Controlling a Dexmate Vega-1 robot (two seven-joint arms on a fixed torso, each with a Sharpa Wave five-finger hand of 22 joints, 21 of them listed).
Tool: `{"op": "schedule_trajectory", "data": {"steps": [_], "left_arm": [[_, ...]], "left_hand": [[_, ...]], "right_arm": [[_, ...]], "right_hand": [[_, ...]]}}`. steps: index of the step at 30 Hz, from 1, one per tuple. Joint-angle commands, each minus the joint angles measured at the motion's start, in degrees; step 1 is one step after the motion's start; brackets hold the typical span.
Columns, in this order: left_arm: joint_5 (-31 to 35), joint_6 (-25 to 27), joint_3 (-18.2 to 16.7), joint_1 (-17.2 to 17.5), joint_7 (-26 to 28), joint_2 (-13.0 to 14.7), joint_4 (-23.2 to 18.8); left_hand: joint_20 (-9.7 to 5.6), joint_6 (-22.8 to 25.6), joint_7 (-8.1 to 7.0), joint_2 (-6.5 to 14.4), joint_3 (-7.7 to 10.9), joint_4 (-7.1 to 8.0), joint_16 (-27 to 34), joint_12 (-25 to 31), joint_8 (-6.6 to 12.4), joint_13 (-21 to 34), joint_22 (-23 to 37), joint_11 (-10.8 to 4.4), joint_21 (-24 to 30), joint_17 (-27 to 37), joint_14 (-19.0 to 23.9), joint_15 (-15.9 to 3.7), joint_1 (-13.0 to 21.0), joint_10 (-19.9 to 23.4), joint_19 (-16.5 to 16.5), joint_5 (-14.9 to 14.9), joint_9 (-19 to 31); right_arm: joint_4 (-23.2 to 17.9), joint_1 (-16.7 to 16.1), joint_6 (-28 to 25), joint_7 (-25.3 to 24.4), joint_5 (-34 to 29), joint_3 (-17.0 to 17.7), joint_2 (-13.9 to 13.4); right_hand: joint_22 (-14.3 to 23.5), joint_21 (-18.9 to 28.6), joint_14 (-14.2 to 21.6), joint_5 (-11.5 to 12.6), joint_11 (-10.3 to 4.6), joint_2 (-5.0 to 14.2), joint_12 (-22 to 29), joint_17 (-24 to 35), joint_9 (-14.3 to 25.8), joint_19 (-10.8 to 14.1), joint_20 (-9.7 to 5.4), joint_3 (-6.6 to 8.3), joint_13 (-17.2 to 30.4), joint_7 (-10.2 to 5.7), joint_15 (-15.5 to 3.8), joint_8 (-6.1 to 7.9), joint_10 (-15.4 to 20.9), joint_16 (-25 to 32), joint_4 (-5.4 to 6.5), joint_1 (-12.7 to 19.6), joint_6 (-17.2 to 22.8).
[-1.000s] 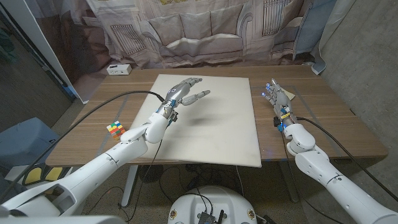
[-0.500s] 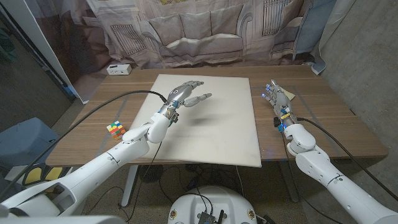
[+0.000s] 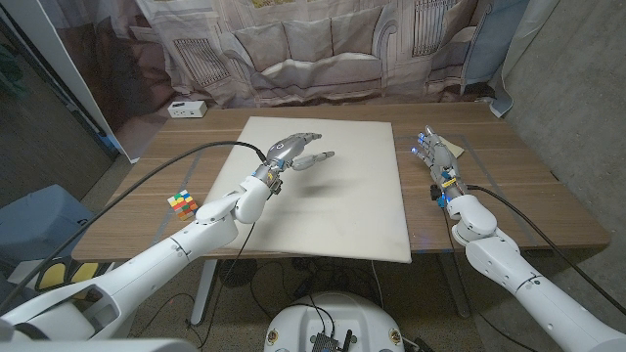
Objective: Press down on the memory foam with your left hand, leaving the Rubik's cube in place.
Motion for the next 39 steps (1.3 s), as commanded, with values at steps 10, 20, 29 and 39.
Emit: {"op": "schedule_trajectory", "data": {"steps": [10,20,29,39], "left_arm": [[2.1,5.1,3.4,-2.4,-4.6,-0.4,0.1],[3.5,7.5,4.7,-3.0,-6.4,-0.3,-0.2],[4.1,8.4,5.7,-3.7,-8.1,-0.2,-0.4],[5.0,10.1,6.7,-4.4,-10.6,-0.3,-1.2]], "left_hand": [[1.42,-0.9,-0.29,0.7,-0.04,-0.48,-0.6,-0.4,-0.38,0.2,0.2,-0.45,-0.3,0.1,-0.8,0.43,0.3,-0.9,-0.8,-0.1,0.3],[2.54,-0.6,-0.45,0.9,0.02,-0.64,-0.3,-0.6,-0.26,0.3,0.3,-0.34,0.2,0.1,-0.2,0.36,0.4,-1.4,0.4,-0.1,0.4],[2.60,-1.0,-0.64,1.0,0.06,-0.74,-0.4,-0.8,-0.41,0.3,0.3,-0.53,0.2,0.1,-0.3,0.46,0.5,-1.8,0.4,-0.1,0.4],[2.55,-1.9,-0.81,1.3,0.22,-0.93,-0.6,-1.0,-0.68,0.3,0.4,-0.37,0.1,0.1,-0.8,0.55,0.7,-2.6,0.5,-0.1,0.4]], "right_arm": [[0.8,0.5,0.0,0.3,0.1,-0.2,0.3],[0.8,0.5,-0.1,0.2,0.3,-0.2,0.3],[0.5,0.3,-0.2,0.0,0.3,-0.2,0.2],[0.2,-0.2,-0.2,0.0,0.0,-0.1,-0.2]], "right_hand": [[0.3,-0.3,0.4,0.2,0.13,0.71,0.2,-0.1,0.2,0.4,0.16,0.15,0.1,-0.51,0.40,0.08,0.6,0.2,-0.55,0.3,0.1],[0.3,-0.5,0.4,0.2,0.15,0.81,0.1,-0.2,0.2,0.5,0.21,0.20,0.1,-0.44,0.37,0.07,0.5,0.2,-0.63,0.5,0.1],[0.3,-0.6,0.4,0.2,0.23,0.90,0.1,-0.3,0.2,0.5,0.24,0.24,0.1,-0.46,0.38,0.07,0.5,0.2,-0.69,0.6,0.1],[0.3,-0.8,0.4,0.1,0.21,0.97,0.1,-0.4,0.2,0.4,0.27,0.27,0.1,-0.46,0.47,0.06,0.5,0.2,-0.77,0.7,0.1]]}}
